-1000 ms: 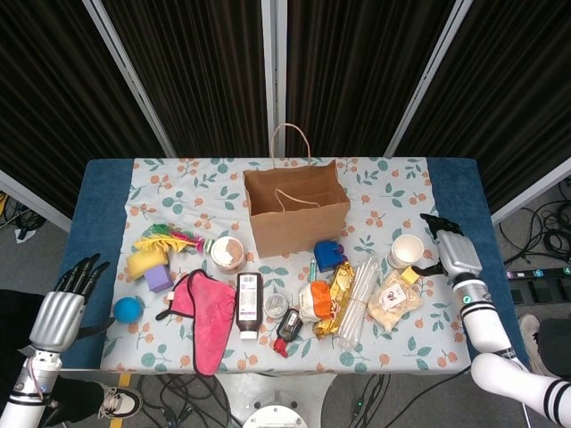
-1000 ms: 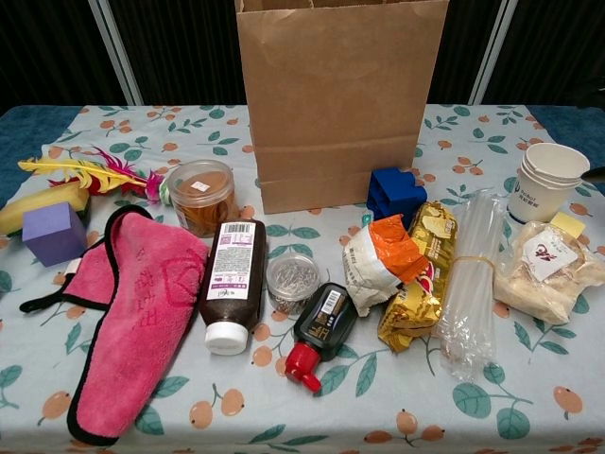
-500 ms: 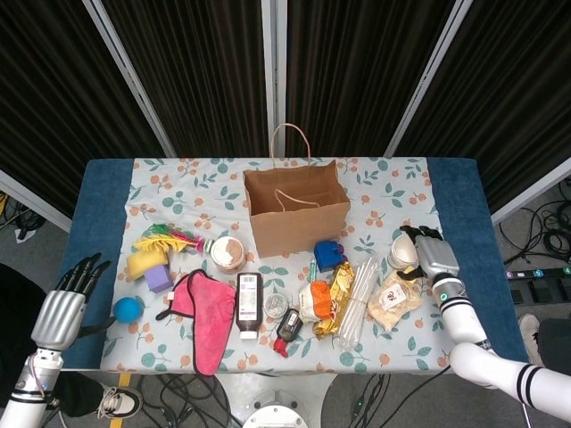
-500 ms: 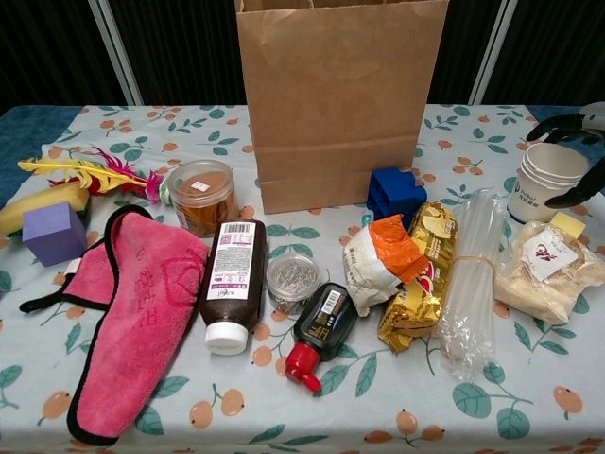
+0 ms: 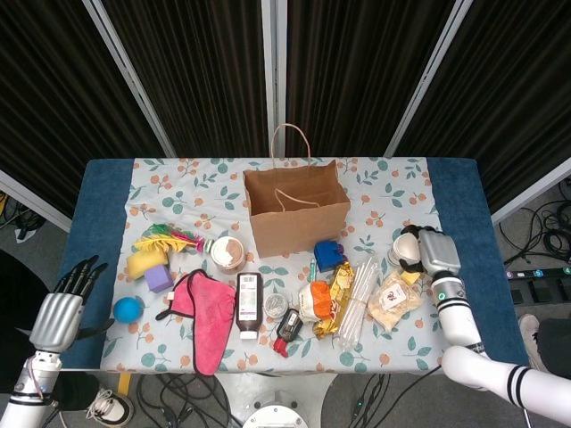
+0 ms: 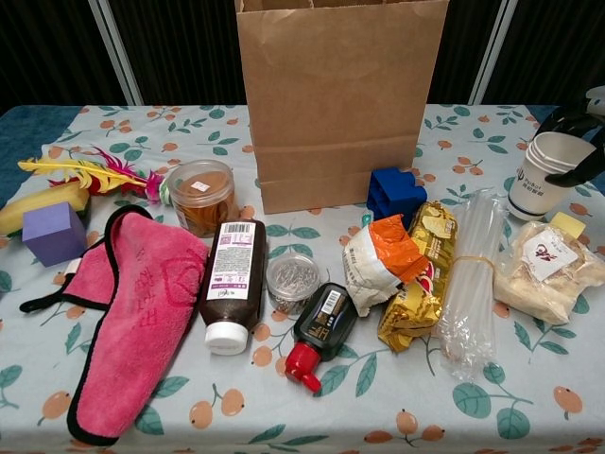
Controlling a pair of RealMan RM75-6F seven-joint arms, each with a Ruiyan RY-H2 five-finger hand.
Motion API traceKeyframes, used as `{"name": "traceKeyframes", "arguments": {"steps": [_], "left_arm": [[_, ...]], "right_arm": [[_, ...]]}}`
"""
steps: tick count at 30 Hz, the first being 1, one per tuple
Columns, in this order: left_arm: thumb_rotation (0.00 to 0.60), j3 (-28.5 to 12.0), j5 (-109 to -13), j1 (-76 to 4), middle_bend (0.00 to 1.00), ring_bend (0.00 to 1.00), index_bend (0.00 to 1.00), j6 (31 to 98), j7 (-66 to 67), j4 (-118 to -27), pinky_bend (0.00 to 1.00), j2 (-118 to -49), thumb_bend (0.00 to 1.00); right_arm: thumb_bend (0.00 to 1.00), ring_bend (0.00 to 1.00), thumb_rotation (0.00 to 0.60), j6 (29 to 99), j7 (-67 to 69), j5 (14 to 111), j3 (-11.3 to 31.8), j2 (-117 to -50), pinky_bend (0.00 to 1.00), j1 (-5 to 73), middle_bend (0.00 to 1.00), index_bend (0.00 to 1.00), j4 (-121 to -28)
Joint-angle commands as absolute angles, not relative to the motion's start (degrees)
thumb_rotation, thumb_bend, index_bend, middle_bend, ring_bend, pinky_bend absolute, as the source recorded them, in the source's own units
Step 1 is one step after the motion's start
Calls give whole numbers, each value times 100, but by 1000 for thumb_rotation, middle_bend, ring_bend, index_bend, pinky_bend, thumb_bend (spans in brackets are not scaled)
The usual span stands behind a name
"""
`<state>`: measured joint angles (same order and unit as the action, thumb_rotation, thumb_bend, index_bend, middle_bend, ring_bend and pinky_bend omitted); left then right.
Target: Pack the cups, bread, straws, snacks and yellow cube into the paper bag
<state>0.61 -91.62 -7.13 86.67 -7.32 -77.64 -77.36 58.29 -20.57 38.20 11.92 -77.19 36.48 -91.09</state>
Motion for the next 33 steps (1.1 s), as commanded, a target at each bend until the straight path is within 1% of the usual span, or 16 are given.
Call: {"name": "traceKeyframes", "arguments": {"steps": [1,5,9,12,14,17,19,24,27,29,30,31,33], "left_arm": [[588,60,-9178,-724,145,92,161,8667,-739,-7786,188,-7724,147],[585,51,-9230,-749,145,92,161,8692,-762,-7827,188,-7716,147],[586,60,-9258,-765,145,92,161,8687,-808,-7849,188,-7720,147],[587,39,-9243,-772,145,92,161,8692,-847,-7837,189,-7740,147],[585,22,-9234,-779,145,92,161,8698,-867,-7823,188,-7749,147],[586,-15,-9216,-797,145,92,161,8705,-896,-7796,188,-7750,147],[583,-40,-9200,-815,145,92,161,8698,-903,-7778,188,-7741,147],[586,-81,-9141,-823,145,92,161,8693,-925,-7745,188,-7729,147],[585,-91,-9108,-816,145,92,161,8690,-945,-7713,188,-7721,147],[584,-107,-9074,-809,145,92,161,8691,-972,-7690,188,-7722,147],[582,-111,-9052,-802,145,92,161,8688,-991,-7670,188,-7724,147],[586,-113,-9041,-797,145,92,161,8689,-1006,-7652,188,-7725,147],[584,-117,-9019,-791,145,92,161,8683,-1039,-7611,188,-7731,147]], "right_arm": [[249,196,600,6260,-2068,4119,1349,-7264,256,3538,322,382,-9786],[250,196,600,6921,-2218,4473,1693,-6482,256,3434,322,382,-10862],[251,197,600,7675,-2639,4775,2164,-5729,256,3428,323,382,-11841],[254,197,600,7968,-2927,4781,2504,-5436,256,3568,324,385,-12278],[254,197,600,8024,-3049,4756,2670,-5426,256,3732,324,387,-12377],[254,197,600,7937,-3091,4688,2836,-5738,256,4110,324,387,-12286],[254,197,600,7834,-3052,4617,2879,-6118,256,4401,324,387,-12124],[254,196,600,7772,-2874,4795,2792,-7207,257,4965,324,387,-11529],[253,197,600,7773,-2816,4923,2729,-7706,257,5192,324,387,-11155],[244,197,600,7751,-2843,4915,2700,-7910,257,5297,321,388,-10991],[232,195,600,7728,-2867,4903,2691,-8009,254,5356,316,380,-10903],[211,179,600,7699,-2874,4887,2685,-8064,236,5389,296,350,-10855],[163,115,600,7615,-2924,4810,2663,-8117,168,5440,234,251,-10792]]}}
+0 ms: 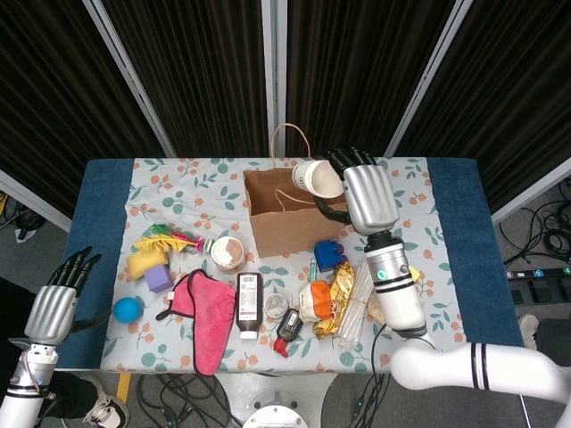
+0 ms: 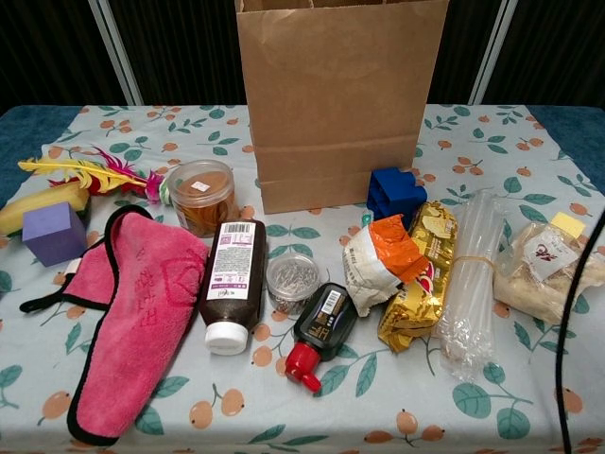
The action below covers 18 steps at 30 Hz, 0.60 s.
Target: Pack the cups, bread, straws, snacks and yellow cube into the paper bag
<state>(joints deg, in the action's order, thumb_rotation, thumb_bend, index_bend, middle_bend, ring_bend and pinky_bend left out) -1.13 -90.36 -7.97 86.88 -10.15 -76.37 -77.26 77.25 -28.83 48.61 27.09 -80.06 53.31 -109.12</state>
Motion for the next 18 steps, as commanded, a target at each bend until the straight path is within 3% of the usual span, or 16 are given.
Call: {"name": "traceKeyframes", "arguments": {"steps": [1,3,5,14,18], "left_arm": [[585,-119,-9014,-791,145,92,161,8681,-1050,-7598,188,-7732,147],[584,-127,-9006,-794,145,92,161,8679,-1075,-7578,188,-7736,147],[587,-130,-9001,-799,144,92,161,8669,-1088,-7574,188,-7736,147],[584,-99,-9084,-802,145,92,161,8718,-1023,-7661,188,-7725,147],[587,-69,-9113,-781,145,92,161,8745,-1002,-7731,188,-7714,147]], "right_arm": [[126,59,600,7579,-2929,4786,2662,-8116,102,5450,174,167,-10785],[72,3,600,7565,-2887,4854,2663,-8099,17,5442,81,45,-10751],[53,0,600,7583,-2836,4935,2663,-8065,0,5410,36,2,-10746],[53,0,600,8012,-2804,5389,2660,-7422,0,4934,11,0,-11459],[69,0,600,8595,-3263,6191,2087,-6607,0,4178,35,0,-11932]]}}
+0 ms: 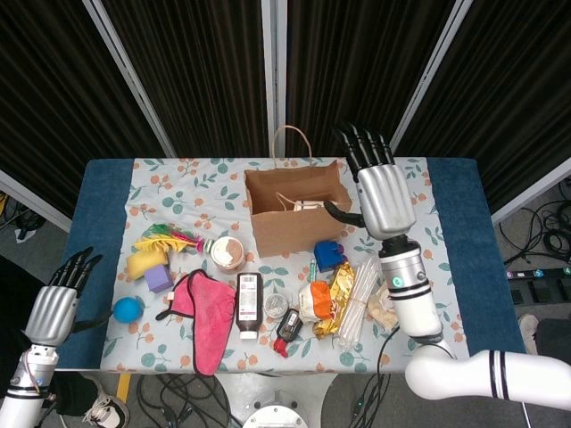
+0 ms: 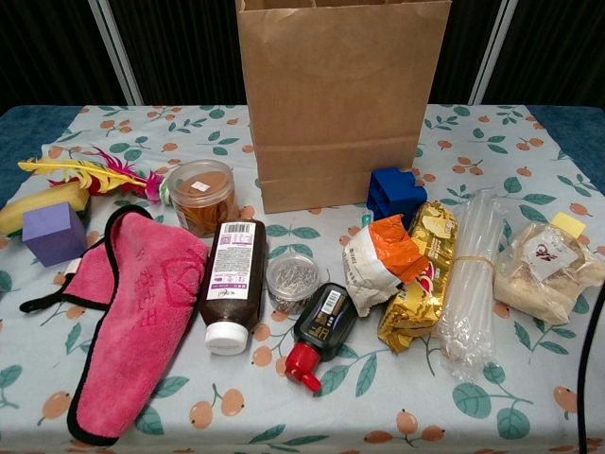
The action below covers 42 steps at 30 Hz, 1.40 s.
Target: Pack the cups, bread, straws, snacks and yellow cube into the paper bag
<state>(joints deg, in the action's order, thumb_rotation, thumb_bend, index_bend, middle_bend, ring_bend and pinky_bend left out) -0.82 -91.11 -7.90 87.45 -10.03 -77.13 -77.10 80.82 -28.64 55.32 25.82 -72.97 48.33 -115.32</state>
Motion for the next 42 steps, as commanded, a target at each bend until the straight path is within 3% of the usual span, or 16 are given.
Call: {"name": "traceKeyframes", "arguments": {"steps": [1,5,9,15,24,37,42], "left_arm": [[587,-59,-9106,-778,145,92,161,8729,-1008,-7745,188,-7725,147],[586,15,-9143,-800,144,92,161,8624,-986,-7713,188,-7802,147],[583,31,-9175,-820,144,93,155,8602,-978,-7671,188,-7900,147],[586,65,-9183,-829,145,92,154,8556,-994,-7604,188,-7967,147],[586,57,-9150,-778,145,92,154,8631,-1059,-7532,188,-7973,147],[587,39,-9118,-757,145,92,154,8654,-1158,-7434,188,-7989,147],[586,24,-9092,-770,145,92,154,8623,-1194,-7369,188,-8006,147]], "right_arm": [[65,0,600,8732,-3372,6334,1881,-6460,0,3964,41,0,-11921],[51,0,600,8797,-3233,6359,967,-6044,0,3084,41,0,-11712],[49,0,600,8518,-2688,6482,206,-6093,0,2454,50,0,-11168],[47,0,600,8058,-2311,6794,-328,-6627,0,2076,96,0,-10402],[12,0,600,7339,-2604,6841,-372,-7279,0,2163,168,0,-10056],[0,0,600,6797,-3022,6455,-186,-7931,0,2265,33,0,-9659],[0,0,600,6657,-3071,6314,-93,-8098,0,2307,28,0,-9523]]}}
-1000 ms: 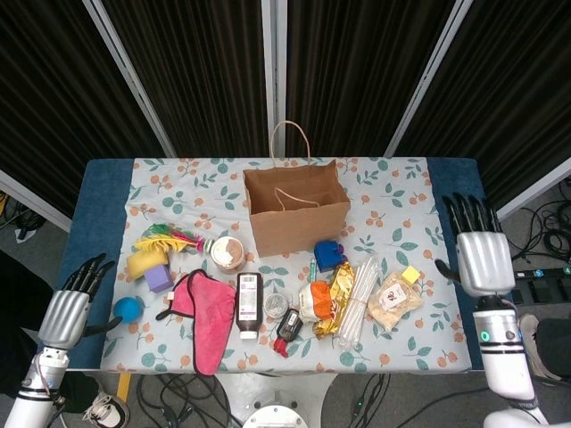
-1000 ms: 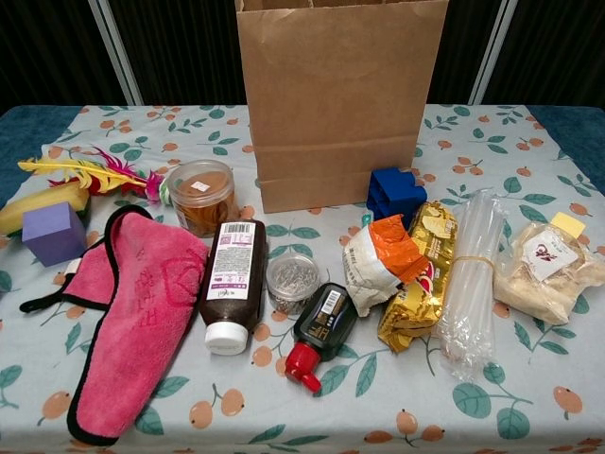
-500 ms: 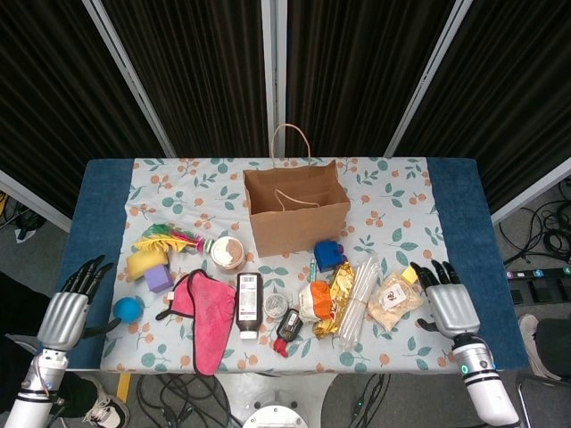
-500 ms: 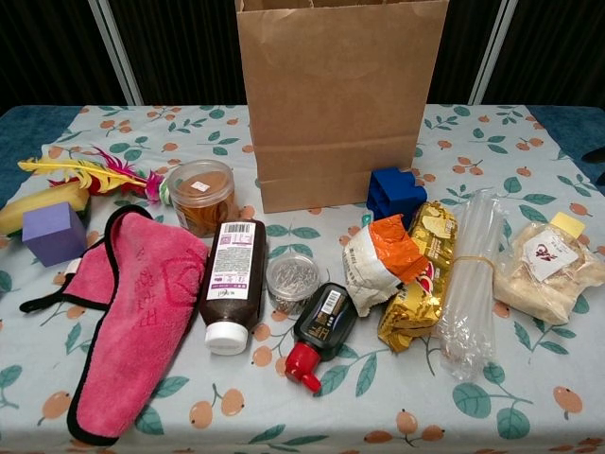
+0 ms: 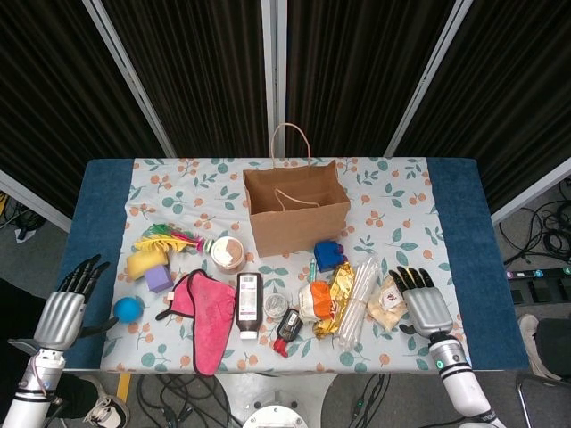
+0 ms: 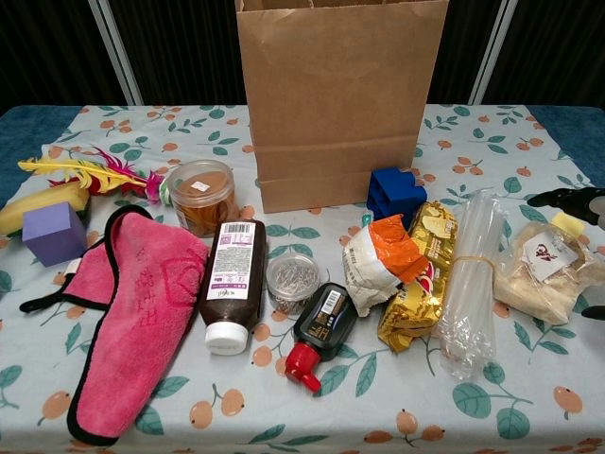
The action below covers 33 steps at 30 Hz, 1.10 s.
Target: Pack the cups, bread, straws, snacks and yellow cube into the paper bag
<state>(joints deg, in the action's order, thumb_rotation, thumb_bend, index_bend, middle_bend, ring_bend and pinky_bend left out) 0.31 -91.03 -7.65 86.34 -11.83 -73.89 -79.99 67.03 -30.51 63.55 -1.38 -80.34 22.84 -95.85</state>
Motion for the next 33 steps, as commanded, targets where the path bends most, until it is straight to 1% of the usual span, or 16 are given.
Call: {"name": "traceKeyframes", "arguments": {"steps": [1,5,8,11,12,14,15,19,23,27,29,33], "left_arm": [[585,19,-9084,-771,145,92,154,8619,-1203,-7355,188,-8010,147],[586,-5,-9063,-784,145,92,154,8606,-1258,-7286,188,-8030,147],[563,-52,-9018,-803,144,92,154,8594,-1333,-7208,188,-8055,147],[558,-92,-8981,-818,144,92,155,8586,-1368,-7159,188,-8063,147],[558,-104,-8970,-820,145,92,154,8589,-1378,-7152,188,-8065,147],[556,-115,-8955,-821,145,92,154,8587,-1390,-7152,188,-8060,148],[556,-119,-8951,-825,145,92,154,8584,-1396,-7156,188,-8054,147],[557,-120,-8962,-831,145,92,154,8591,-1399,-7193,188,-8043,147],[556,-94,-8996,-836,144,92,155,8589,-1378,-7236,188,-8036,147],[558,-74,-9022,-821,145,92,154,8621,-1366,-7322,188,-8012,148],[558,-69,-9036,-813,145,92,154,8645,-1354,-7376,188,-7988,148],[555,-48,-9096,-800,145,92,154,8708,-1309,-7491,188,-7936,147]], "right_arm": [[0,0,600,6632,-3069,6297,-73,-8132,0,2317,30,0,-9491],[0,0,600,6476,-3092,6199,16,-8308,0,2399,40,0,-9286],[0,0,600,6327,-3233,6035,103,-8457,0,2508,75,0,-9123],[2,0,600,6298,-3335,5958,166,-8623,0,2571,176,11,-8998],[8,0,600,6334,-3356,5985,185,-8680,0,2581,213,33,-8954],[33,0,600,6452,-3344,6104,209,-8757,0,2574,283,109,-8891],[52,9,600,6549,-3302,6206,226,-8793,0,2556,325,168,-8860],[117,87,600,6909,-3099,6576,253,-8838,0,2450,456,361,-8788],[163,137,600,7193,-2946,6833,260,-8763,0,2326,521,478,-8805],[182,168,600,7496,-2790,7103,280,-8546,10,2190,554,531,-9031],[183,169,600,7692,-2778,7286,294,-8387,14,2130,556,534,-9235],[184,169,600,8182,-2844,7718,425,-7876,16,2022,556,534,-9984]]}}
